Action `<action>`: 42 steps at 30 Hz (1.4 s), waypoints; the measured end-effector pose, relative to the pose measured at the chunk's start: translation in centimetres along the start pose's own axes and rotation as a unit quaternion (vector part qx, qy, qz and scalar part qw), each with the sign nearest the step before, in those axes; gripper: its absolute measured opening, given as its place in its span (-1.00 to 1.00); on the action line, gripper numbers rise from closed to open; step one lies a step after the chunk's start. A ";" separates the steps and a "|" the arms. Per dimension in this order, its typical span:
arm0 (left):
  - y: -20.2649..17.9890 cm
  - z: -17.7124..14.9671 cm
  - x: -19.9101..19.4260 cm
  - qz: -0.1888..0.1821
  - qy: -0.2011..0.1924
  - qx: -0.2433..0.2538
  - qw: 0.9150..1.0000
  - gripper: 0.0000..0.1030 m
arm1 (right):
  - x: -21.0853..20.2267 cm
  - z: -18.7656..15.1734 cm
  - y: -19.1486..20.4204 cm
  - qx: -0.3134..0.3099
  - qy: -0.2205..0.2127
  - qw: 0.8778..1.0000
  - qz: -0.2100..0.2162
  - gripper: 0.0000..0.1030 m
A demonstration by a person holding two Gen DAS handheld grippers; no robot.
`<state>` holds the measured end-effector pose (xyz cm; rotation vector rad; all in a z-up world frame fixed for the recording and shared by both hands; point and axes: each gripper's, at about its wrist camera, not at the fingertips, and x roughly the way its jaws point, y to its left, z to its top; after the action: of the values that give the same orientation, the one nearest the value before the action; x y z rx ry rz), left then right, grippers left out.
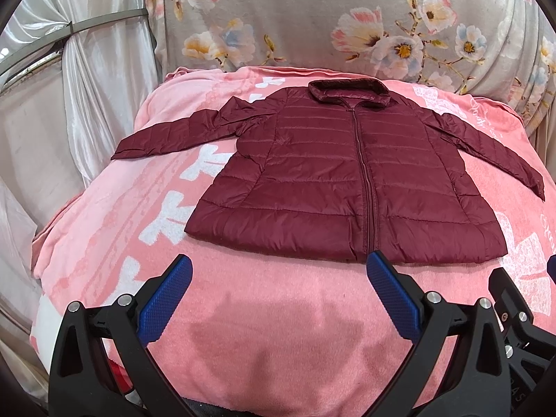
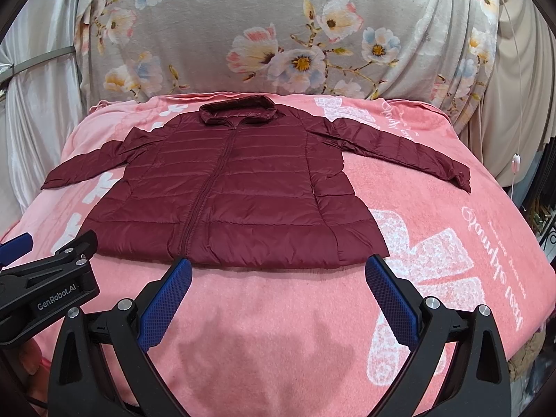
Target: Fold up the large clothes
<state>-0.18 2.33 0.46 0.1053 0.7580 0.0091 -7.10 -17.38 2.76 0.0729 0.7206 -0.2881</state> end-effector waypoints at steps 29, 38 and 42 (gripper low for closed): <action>-0.1 1.5 3.6 -0.006 0.018 -0.025 1.000 0.89 | 5.0 1.5 -4.7 0.045 0.028 0.999 -0.010 0.90; -0.6 3.9 5.9 0.003 -0.011 -0.028 1.000 0.89 | 11.9 5.8 -18.7 0.185 -0.015 0.982 -0.038 0.90; -1.0 5.0 7.5 0.009 -0.019 -0.030 0.999 0.89 | 15.7 7.3 -26.1 0.261 -0.037 0.963 -0.055 0.90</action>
<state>8.73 1.22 -1.17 0.0550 0.7181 0.0465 1.31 -47.31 -1.22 0.5210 0.5600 -0.5808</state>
